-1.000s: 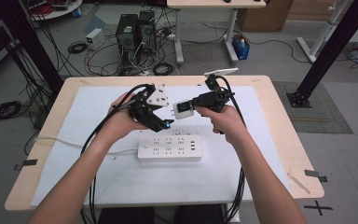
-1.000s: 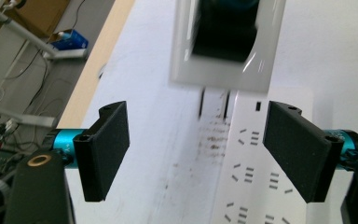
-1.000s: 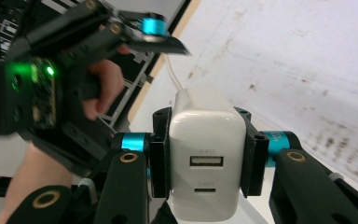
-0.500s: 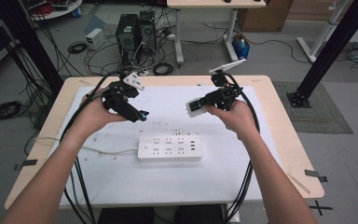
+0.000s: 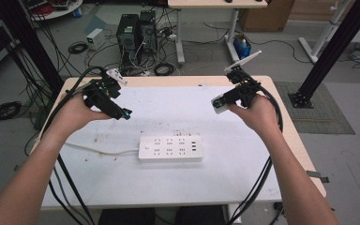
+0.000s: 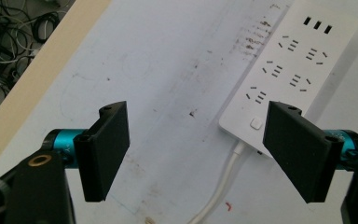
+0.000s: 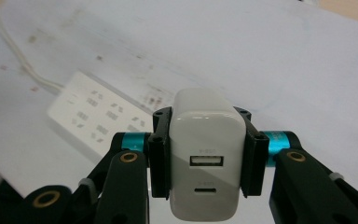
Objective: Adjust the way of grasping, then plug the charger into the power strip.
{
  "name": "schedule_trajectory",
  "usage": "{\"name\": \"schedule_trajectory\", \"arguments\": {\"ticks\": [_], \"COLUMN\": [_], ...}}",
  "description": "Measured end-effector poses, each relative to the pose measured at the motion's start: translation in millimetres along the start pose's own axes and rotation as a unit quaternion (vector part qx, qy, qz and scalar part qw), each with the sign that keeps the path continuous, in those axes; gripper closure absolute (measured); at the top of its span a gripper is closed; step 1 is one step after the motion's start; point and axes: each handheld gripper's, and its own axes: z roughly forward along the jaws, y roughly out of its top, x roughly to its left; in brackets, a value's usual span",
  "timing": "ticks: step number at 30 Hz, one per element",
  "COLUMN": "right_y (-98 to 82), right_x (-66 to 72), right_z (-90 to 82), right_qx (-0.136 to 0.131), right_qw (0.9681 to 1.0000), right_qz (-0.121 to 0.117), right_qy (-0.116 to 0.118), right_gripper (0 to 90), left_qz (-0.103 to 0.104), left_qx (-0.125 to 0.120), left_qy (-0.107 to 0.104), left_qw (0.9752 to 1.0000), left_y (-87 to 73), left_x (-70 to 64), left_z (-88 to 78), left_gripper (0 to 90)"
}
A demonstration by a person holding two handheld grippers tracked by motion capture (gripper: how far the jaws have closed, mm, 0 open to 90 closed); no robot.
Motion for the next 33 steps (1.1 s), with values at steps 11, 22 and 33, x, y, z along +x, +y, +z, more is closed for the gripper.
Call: {"name": "schedule_trajectory", "arguments": {"ticks": [11,22,33], "right_y": [-5.7,-9.0,-10.2], "right_x": [-9.4,-12.9,-14.2], "right_z": [-14.8,-15.9,-17.0], "right_qx": [0.018,0.028,0.025], "right_qw": [0.9984,0.9964,0.9966], "right_qz": [-0.010,-0.016,-0.017], "right_qy": [-0.053,-0.078,-0.077], "right_gripper": [62.3,62.3,62.3], "left_qz": [-0.037,-0.049,-0.052], "left_qx": [0.021,0.030,0.030], "left_qy": [-0.001,0.002,-0.003], "left_qw": [0.9991,0.9984,0.9982], "left_y": [-8.8,-14.9,-15.6], "left_x": [10.5,15.1,13.4], "left_z": [-1.8,-0.8,0.9], "left_gripper": [22.9,22.9,22.9]}}
